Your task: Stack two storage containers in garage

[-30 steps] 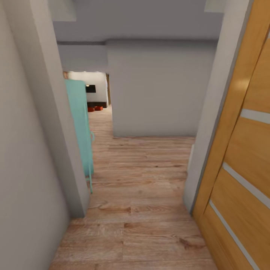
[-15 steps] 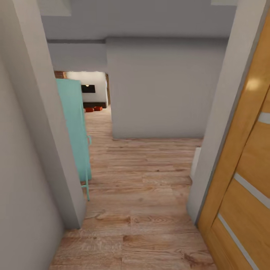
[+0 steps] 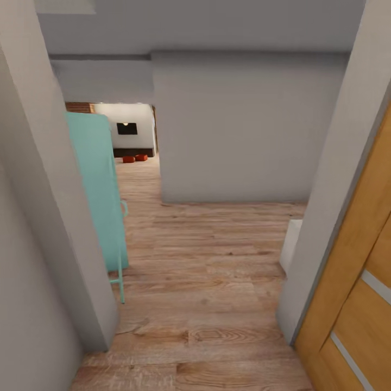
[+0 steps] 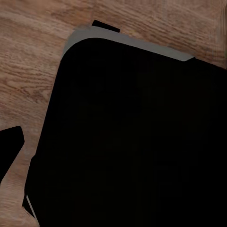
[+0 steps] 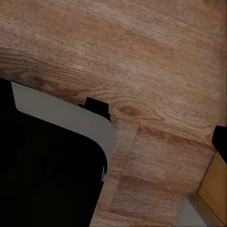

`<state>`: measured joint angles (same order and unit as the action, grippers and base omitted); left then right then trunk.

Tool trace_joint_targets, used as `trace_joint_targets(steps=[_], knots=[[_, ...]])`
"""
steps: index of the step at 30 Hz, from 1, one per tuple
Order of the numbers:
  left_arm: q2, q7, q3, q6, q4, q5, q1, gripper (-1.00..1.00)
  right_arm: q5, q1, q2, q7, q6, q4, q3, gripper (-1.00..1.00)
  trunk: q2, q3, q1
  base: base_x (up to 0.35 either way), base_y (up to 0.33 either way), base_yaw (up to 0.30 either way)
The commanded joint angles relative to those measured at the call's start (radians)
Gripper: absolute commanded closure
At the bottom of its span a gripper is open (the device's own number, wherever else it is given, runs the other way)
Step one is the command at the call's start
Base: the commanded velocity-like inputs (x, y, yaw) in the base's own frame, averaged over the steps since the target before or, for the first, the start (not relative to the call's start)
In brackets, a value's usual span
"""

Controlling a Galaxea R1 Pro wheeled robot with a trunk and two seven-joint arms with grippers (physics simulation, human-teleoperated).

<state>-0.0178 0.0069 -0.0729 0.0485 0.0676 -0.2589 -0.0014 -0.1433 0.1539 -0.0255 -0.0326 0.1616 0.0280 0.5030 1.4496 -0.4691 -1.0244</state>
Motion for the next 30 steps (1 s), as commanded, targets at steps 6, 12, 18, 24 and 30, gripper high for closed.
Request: trace_joint_targets(steps=[6, 12, 18, 24, 30], knots=[[-0.001, 0.001, -0.007, 0.002, 0.000, 0.000, 0.000, -1.00, -0.011, 0.001, 0.000, -0.001, 0.007, 0.003, 0.008, -1.00, 0.000, -0.001, -0.001, 0.322, 0.000, 0.000], [-0.001, 0.001, -0.007, 0.002, 0.000, 0.000, 0.000, -1.00, -0.007, 0.001, 0.000, -0.001, 0.007, 0.003, 0.013, -1.00, 0.000, -0.001, -0.001, 0.322, 0.000, 0.000], [-0.001, 0.001, -0.007, 0.003, 0.000, 0.001, 0.000, -1.00, -0.007, 0.001, 0.000, -0.001, 0.007, 0.003, 0.013, -1.00, 0.000, -0.001, -0.001, 0.322, 0.000, 0.000], [-0.002, 0.001, -0.007, 0.006, 0.001, 0.004, 0.000, -1.00, -0.007, 0.001, 0.000, -0.001, 0.007, 0.003, 0.014, -1.00, 0.000, -0.001, -0.001, 0.322, 0.000, 0.000], [-0.002, 0.001, -0.008, 0.006, 0.001, 0.003, 0.000, -1.00, -0.007, 0.001, 0.000, -0.001, 0.007, 0.003, 0.013, -1.00, 0.000, -0.001, -0.001, 0.322, 0.000, 0.000]])
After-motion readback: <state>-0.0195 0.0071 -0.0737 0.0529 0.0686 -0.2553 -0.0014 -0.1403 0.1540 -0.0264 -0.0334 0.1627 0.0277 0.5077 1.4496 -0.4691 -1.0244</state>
